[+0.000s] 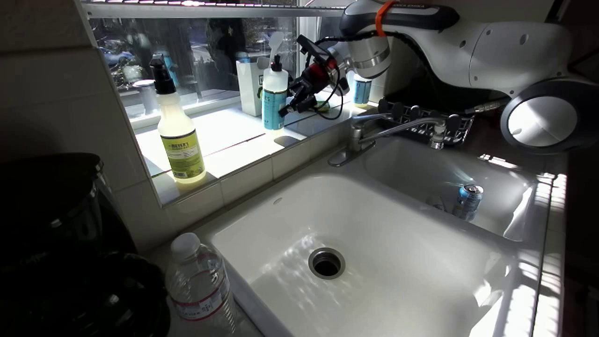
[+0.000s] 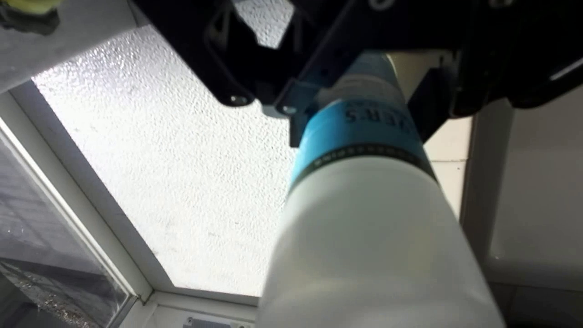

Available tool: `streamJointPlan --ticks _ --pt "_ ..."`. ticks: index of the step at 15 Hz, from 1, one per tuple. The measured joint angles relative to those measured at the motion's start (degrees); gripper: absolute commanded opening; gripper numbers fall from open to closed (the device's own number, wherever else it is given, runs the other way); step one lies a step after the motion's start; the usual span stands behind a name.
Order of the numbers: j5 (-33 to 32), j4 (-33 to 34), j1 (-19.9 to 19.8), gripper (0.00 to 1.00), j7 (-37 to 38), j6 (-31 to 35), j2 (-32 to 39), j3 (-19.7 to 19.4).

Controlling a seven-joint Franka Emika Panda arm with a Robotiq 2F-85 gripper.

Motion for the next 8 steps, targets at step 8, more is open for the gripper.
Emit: streamJointPlan --ticks 8 --pt "-4.23 3.09 2.7 0.31 -0.14 -3.98 -1.01 -0.61"
